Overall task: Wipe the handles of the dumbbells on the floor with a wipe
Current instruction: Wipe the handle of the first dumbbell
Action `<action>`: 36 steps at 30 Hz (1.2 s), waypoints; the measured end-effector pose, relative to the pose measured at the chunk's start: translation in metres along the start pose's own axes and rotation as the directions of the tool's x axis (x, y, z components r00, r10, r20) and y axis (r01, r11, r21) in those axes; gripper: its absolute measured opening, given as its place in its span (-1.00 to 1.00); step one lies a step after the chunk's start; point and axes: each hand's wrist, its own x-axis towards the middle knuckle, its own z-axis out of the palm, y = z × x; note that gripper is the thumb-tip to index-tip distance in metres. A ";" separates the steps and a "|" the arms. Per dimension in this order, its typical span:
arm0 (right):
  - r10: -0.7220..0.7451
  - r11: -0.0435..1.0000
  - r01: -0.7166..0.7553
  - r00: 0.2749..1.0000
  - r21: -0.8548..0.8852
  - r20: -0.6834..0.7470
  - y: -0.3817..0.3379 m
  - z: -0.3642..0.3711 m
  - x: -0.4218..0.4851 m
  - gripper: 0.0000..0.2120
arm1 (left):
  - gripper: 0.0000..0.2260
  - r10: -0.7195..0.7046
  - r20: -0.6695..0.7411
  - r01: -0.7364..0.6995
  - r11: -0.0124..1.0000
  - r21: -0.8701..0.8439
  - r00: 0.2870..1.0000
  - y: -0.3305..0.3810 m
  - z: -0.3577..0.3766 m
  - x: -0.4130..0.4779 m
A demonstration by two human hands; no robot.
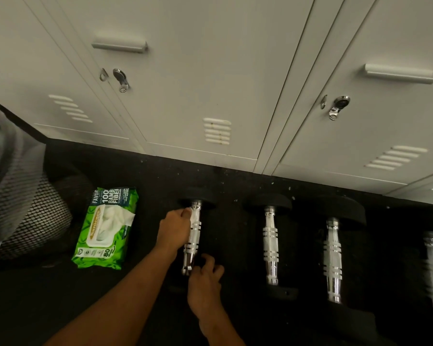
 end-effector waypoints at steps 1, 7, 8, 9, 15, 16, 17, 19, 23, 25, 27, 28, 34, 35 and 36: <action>0.002 1.000 -0.002 1.000 0.004 0.002 0.000 0.000 0.000 -0.57 | -0.72 0.007 0.004 -0.007 1.000 0.018 1.000 0.001 -0.001 0.001; 0.001 1.000 -0.001 1.000 -0.002 0.003 -0.002 0.000 -0.002 -0.57 | -0.88 0.013 -0.061 -0.024 0.983 -0.182 0.998 -0.004 0.002 0.004; 0.004 1.000 -0.004 1.000 0.002 0.003 -0.002 -0.001 -0.002 -0.57 | -0.86 0.008 -0.042 -0.018 0.970 -0.244 0.999 -0.007 0.002 0.003; 0.006 1.000 -0.006 1.000 0.008 0.001 -0.002 -0.001 -0.002 -0.57 | -0.83 0.010 0.005 -0.008 0.948 -0.317 1.000 -0.011 0.000 0.002; -0.011 1.000 0.011 1.000 0.006 0.001 -0.001 -0.002 -0.004 -0.59 | -0.69 0.058 0.324 0.147 0.806 -0.573 0.944 -0.028 -0.020 0.007; -0.011 1.000 0.011 1.000 0.004 0.003 -0.001 -0.002 -0.004 -0.59 | -0.70 0.057 0.353 0.175 0.787 -0.592 0.934 -0.030 -0.020 0.008; -0.009 1.000 0.009 1.000 0.005 0.004 -0.002 -0.002 -0.004 -0.59 | -0.71 0.056 0.368 0.184 0.789 -0.586 0.928 -0.032 -0.021 0.009; -0.006 1.000 0.006 1.000 0.008 0.003 -0.003 -0.002 -0.004 -0.59 | -0.73 0.069 0.386 0.180 0.800 -0.573 0.920 -0.036 -0.019 0.010; -0.009 1.000 0.009 1.000 -0.004 0.005 -0.002 -0.004 -0.004 -0.59 | -0.74 0.082 0.402 0.146 0.851 -0.505 0.912 -0.037 -0.011 0.011; -0.013 1.000 0.013 1.000 -0.015 0.009 -0.001 -0.003 -0.004 -0.59 | -0.71 0.035 0.397 0.158 0.883 -0.442 0.917 -0.034 -0.008 0.012; -0.026 0.999 0.026 0.999 -0.028 0.020 -0.001 -0.003 -0.005 -0.59 | -0.67 0.009 0.374 0.165 0.888 -0.429 0.927 -0.028 -0.007 0.012; -0.028 0.999 0.029 0.999 -0.031 0.021 -0.002 -0.002 -0.005 -0.59 | -0.67 -0.003 0.357 0.175 0.876 -0.450 0.934 -0.026 -0.006 0.012; -0.032 0.998 0.033 0.999 -0.054 0.023 -0.003 -0.004 -0.006 -0.61 | -0.69 -0.122 0.328 0.277 0.831 -0.482 0.937 -0.023 -0.003 0.004; -0.031 0.998 0.032 0.999 -0.057 0.022 -0.003 -0.005 -0.005 -0.62 | -0.69 -0.112 0.334 0.263 0.852 -0.453 0.936 -0.026 -0.005 0.001; -0.025 0.998 0.026 0.999 -0.061 0.023 -0.004 -0.005 -0.006 -0.61 | -0.68 -0.094 0.350 0.245 0.875 -0.417 0.932 -0.029 -0.007 -0.001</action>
